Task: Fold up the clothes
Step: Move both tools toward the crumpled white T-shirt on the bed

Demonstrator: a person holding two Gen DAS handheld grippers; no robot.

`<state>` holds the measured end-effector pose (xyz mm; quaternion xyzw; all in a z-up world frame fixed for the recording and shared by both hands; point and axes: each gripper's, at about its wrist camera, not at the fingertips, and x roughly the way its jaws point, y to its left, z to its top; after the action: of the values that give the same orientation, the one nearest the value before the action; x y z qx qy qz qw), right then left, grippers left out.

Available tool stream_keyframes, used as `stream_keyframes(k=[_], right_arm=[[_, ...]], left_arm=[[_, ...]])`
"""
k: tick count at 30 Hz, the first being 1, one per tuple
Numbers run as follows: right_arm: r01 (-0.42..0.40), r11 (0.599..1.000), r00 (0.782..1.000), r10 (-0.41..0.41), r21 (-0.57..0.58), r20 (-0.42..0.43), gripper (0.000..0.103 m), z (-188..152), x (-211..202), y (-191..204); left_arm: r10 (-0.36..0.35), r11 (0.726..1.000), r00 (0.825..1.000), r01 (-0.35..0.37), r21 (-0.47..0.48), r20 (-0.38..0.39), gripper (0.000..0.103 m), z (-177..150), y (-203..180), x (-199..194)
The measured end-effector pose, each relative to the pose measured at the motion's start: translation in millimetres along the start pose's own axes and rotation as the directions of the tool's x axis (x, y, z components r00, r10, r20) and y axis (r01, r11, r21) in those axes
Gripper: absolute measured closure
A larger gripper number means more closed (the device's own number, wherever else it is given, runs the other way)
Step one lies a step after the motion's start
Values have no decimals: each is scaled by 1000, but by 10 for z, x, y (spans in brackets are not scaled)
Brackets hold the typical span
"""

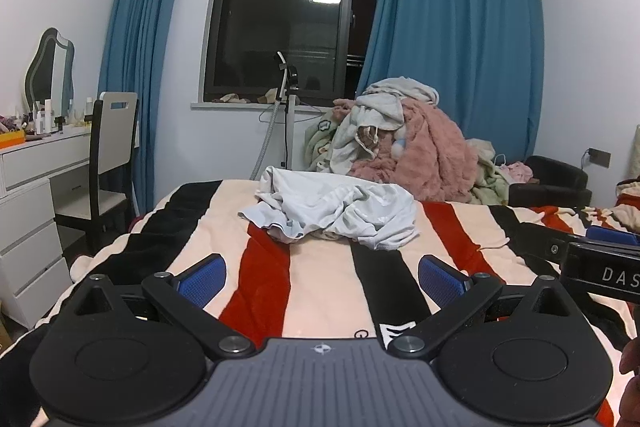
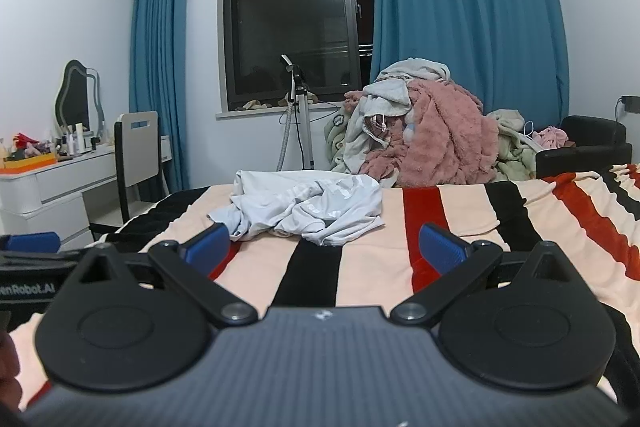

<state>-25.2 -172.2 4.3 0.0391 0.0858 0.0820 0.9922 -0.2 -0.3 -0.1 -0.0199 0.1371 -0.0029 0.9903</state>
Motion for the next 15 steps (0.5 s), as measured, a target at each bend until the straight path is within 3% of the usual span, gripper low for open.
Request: stream_keyframes(k=[15], right_arm=[[18,998,999,-16,56,-40,0,-26,114,-105]], left_arm=[[8,1000,999,-9,-16,-31,0,-53,8,45]])
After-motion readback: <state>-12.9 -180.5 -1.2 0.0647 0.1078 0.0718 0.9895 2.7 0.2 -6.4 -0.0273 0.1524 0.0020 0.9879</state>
